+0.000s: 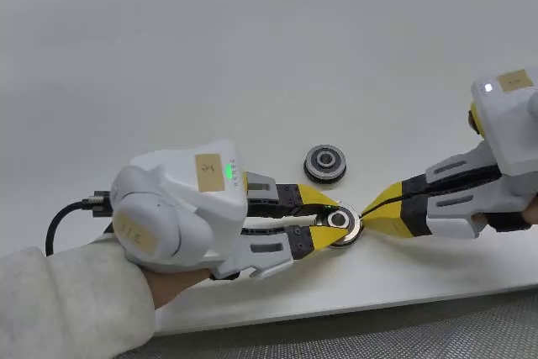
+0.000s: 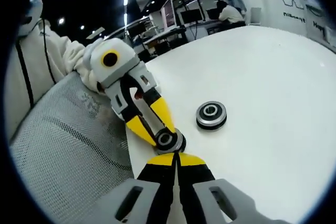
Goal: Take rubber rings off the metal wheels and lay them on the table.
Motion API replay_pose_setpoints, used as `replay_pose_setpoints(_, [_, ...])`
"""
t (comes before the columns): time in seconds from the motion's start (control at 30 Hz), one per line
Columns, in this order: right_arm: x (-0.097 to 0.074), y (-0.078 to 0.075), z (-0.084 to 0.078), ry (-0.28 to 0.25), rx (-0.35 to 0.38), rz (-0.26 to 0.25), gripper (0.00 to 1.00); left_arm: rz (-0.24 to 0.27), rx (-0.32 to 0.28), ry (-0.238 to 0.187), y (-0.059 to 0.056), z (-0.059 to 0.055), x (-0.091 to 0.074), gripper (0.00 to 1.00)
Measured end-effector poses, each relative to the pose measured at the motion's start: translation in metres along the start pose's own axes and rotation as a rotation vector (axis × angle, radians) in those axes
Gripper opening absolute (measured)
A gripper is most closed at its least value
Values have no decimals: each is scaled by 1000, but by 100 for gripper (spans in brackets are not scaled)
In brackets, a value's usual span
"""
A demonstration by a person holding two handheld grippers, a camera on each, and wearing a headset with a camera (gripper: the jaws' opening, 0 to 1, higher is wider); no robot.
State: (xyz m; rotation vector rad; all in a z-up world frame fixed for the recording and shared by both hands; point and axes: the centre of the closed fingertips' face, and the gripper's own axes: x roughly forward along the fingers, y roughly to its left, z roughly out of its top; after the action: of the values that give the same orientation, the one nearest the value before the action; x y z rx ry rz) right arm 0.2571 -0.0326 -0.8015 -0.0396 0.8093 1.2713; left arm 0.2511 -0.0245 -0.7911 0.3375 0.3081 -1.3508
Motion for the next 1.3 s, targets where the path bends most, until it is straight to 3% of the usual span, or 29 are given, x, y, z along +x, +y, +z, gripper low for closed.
replay_pose_setpoints(0.13, [-2, 1, 6, -64, 124, 37, 0, -2, -5, -12, 0, -1, -1, 14])
replay_pose_setpoints(0.47, [-1, 6, 5, -86, 194, 65, 0, -17, -15, -54, -2, -1, -2, 14])
replay_pose_setpoints(1.3, [-2, 15, 9, -95, 169, 82, 0, -14, -6, -58, -3, 0, -1, 14])
